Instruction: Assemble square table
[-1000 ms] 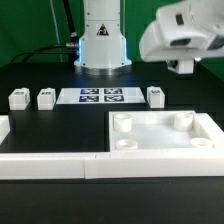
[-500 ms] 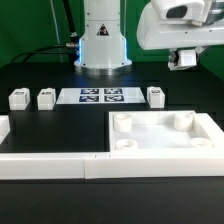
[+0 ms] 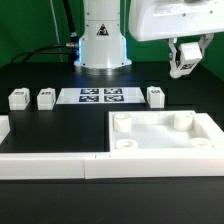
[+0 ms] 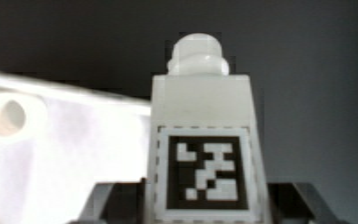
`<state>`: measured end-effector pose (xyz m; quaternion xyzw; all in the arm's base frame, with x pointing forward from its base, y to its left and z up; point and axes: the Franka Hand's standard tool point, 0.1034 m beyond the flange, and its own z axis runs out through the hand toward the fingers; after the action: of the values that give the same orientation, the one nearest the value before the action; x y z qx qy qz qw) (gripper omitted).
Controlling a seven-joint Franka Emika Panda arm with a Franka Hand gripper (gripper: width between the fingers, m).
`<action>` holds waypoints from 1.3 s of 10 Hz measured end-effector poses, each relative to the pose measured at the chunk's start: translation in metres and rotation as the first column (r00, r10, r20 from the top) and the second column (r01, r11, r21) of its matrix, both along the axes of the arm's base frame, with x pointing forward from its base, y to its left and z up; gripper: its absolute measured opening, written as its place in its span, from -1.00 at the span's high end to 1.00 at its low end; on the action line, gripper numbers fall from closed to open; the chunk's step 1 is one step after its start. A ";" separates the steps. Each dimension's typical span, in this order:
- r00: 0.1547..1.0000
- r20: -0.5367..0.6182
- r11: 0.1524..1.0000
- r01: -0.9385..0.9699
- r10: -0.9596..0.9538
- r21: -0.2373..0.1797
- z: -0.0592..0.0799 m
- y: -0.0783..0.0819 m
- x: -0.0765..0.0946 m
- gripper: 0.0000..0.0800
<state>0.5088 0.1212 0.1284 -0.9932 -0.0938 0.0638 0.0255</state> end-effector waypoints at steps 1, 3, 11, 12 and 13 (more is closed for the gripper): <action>0.999 0.053 1.000 0.003 -0.004 0.007 0.000 -0.001 0.001 0.27; 0.985 0.174 1.000 0.005 -0.010 0.026 -0.003 -0.002 0.007 0.27; 0.743 0.669 0.997 -0.033 -0.025 0.074 0.000 -0.022 0.067 0.27; 0.759 0.651 0.997 -0.033 -0.021 0.071 -0.001 -0.021 0.068 0.27; 0.757 0.652 0.997 -0.033 -0.023 0.074 0.001 -0.019 0.081 0.27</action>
Offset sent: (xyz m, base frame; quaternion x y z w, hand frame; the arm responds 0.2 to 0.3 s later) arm 0.0504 -0.0212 -0.0089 -0.0169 0.1962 -0.0381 0.9797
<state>0.5896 0.1022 0.1295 -0.9511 -0.1018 -0.2899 0.0313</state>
